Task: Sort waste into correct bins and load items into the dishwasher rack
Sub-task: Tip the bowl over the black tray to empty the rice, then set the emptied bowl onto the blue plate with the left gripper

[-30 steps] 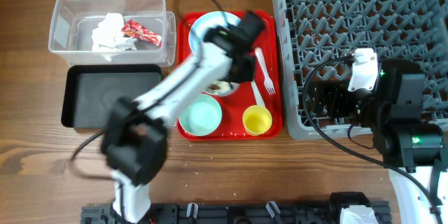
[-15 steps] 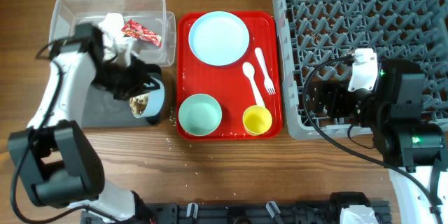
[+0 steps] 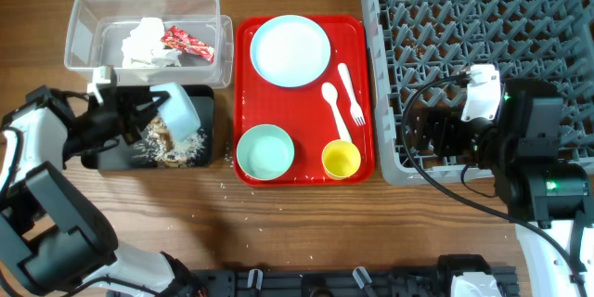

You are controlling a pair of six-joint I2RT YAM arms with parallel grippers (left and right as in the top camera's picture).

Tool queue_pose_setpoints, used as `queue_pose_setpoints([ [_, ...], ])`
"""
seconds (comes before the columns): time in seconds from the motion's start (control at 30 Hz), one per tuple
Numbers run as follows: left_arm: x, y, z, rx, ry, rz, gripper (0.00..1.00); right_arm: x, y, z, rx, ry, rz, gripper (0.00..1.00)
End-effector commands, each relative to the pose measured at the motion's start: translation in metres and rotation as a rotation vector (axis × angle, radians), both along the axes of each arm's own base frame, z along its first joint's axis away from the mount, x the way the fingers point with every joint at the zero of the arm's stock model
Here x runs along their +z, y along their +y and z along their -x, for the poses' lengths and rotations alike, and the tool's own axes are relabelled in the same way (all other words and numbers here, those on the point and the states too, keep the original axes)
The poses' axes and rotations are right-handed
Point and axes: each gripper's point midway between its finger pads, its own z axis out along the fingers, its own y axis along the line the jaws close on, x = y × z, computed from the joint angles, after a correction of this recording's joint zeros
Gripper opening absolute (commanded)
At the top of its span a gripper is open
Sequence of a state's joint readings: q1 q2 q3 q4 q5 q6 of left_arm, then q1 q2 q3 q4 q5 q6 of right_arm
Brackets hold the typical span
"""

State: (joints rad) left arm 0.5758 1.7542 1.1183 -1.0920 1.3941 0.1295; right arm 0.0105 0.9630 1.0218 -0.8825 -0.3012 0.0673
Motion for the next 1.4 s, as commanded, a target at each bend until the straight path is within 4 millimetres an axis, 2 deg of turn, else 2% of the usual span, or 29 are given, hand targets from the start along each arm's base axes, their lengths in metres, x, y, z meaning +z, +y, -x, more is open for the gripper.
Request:
queue_pose_setpoints([
  [0.0, 0.017, 0.024, -0.001, 0.09, -0.05, 0.079, 0.04, 0.006, -0.004, -0.003, -0.025, -0.013, 0.002, 0.95],
  [0.1, 0.032, 0.04, -0.001, 0.147, -0.107, 0.148, 0.04, 0.006, -0.004, -0.003, -0.025, -0.013, 0.003, 0.95],
  [0.17, 0.031, 0.044, -0.001, 0.162, -0.064, 0.177, 0.04, 0.006, -0.004, -0.003, -0.024, -0.013, 0.002, 0.96],
  [0.5, 0.029, 0.043, -0.002, 0.157, -0.047, 0.175, 0.04, 0.005, -0.004, -0.003, -0.023, -0.012, 0.004, 0.98],
  [0.53, 0.021, 0.045, -0.004, 0.149, -0.054, 0.111, 0.04, 0.005, -0.004, -0.003, -0.024, -0.01, 0.004, 0.98],
  [0.57, -0.022, 0.057, -0.007, 0.158, 0.073, -0.106, 0.04, 0.004, -0.004, -0.004, -0.024, -0.007, 0.003, 0.98],
  [0.6, -0.036, 0.06, -0.003, 0.182, 0.198, -0.122, 0.04, 0.003, -0.004, -0.004, -0.024, -0.004, 0.002, 0.98],
  [0.63, -0.015, 0.051, -0.007, 0.157, 0.096, -0.038, 0.04, 0.003, -0.004, -0.003, -0.024, 0.001, 0.003, 0.98],
  [0.67, 0.015, 0.042, -0.011, 0.128, -0.057, 0.07, 0.04, 0.002, -0.004, -0.003, -0.024, 0.001, 0.003, 0.98],
  [0.7, 0.031, 0.036, -0.013, 0.108, -0.124, 0.136, 0.04, 0.002, -0.004, -0.003, -0.024, 0.001, 0.003, 0.98],
  [0.8, 0.036, 0.014, -0.018, 0.038, -0.14, 0.124, 0.04, 0.002, -0.004, -0.003, -0.024, 0.002, 0.004, 0.98],
  [0.83, 0.042, -0.004, -0.022, -0.022, -0.162, 0.101, 0.04, 0.002, -0.004, -0.003, -0.024, 0.002, 0.004, 0.98],
  [0.9, 0.054, -0.031, -0.029, -0.111, -0.196, 0.005, 0.04, 0.002, -0.004, -0.003, -0.023, 0.001, 0.004, 0.98],
  [0.93, 0.063, -0.051, -0.037, -0.166, -0.2, -0.094, 0.04, 0.002, -0.004, -0.003, -0.024, 0.002, 0.004, 0.98],
  [1.0, 0.08, -0.09, -0.059, -0.233, -0.231, -0.396, 0.04, 0.002, -0.004, -0.003, -0.024, 0.001, 0.004, 0.98],
  [1.03, 0.084, -0.102, -0.07, -0.239, -0.261, -0.545, 0.04, 0.002, -0.004, -0.003, -0.024, 0.002, 0.003, 0.98],
  [1.1, 0.073, -0.133, -0.097, -0.196, -0.319, -0.959, 0.04, 0.002, -0.004, -0.003, -0.024, 0.002, 0.003, 0.98],
  [1.17, 0.059, -0.157, -0.111, -0.169, -0.375, -1.216, 0.04, 0.002, -0.004, -0.003, -0.024, 0.002, 0.003, 0.98],
  [1.2, 0.045, -0.189, -0.115, -0.254, -0.48, -1.331, 0.04, 0.002, -0.004, -0.003, -0.024, 0.002, 0.003, 0.98],
  [1.27, 0.014, -0.227, -0.122, -0.329, -0.548, -1.441, 0.04, 0.002, -0.004, -0.002, -0.024, 0.004, 0.003, 0.98],
  [1.3, -0.014, -0.241, -0.127, -0.356, -0.539, -1.483, 0.04, 0.001, -0.004, -0.002, -0.025, 0.009, 0.002, 0.98],
  [1.37, -0.06, -0.256, -0.131, -0.421, -0.507, -1.497, 0.04, 0.0, -0.003, -0.001, -0.023, 0.015, 0.001, 1.0],
])
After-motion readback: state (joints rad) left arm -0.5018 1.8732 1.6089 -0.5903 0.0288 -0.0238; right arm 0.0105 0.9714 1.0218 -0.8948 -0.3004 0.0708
